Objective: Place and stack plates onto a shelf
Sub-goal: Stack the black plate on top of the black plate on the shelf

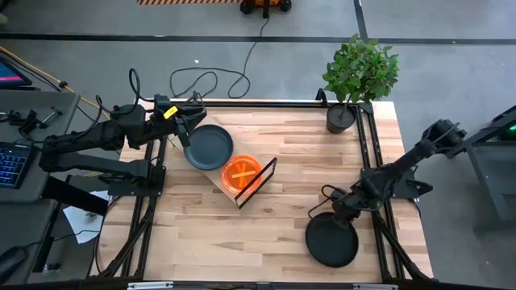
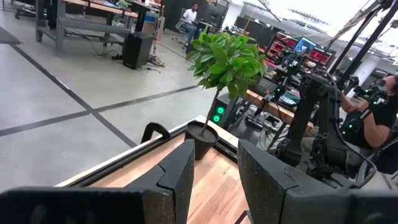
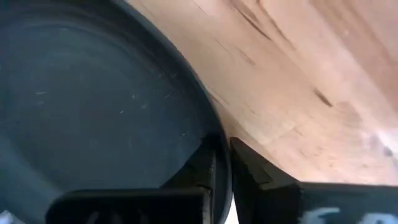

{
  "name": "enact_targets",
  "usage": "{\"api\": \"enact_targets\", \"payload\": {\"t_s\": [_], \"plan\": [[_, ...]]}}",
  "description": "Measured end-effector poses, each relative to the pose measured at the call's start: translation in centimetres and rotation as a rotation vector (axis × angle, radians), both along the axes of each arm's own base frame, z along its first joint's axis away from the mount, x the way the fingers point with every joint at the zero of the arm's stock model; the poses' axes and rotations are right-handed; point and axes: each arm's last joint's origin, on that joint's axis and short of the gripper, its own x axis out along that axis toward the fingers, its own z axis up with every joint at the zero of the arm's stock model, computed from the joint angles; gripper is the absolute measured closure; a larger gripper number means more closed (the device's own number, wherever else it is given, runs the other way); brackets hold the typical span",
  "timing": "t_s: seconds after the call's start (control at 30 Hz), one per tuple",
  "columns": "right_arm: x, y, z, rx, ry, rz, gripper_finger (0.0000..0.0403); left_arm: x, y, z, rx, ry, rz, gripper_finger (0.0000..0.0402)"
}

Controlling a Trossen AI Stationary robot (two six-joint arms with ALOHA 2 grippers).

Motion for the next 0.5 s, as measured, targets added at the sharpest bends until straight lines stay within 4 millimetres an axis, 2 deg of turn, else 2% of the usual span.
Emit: {"api": "enact_targets", "payload": {"t_s": [0.2, 0.5], "plan": [[0.9, 0.6, 0.7, 0.101, -0.118, -0.025, 0.0400, 0.0, 0.0, 0.0, 0.000, 0.000, -0.003, 0.0291], [3.8, 1.6, 4.9, 0.373, -0.585, -0.076, 0.0402, 0.0, 0.0, 0.0, 0.009, 0.004, -0.005, 0.0291]]}}
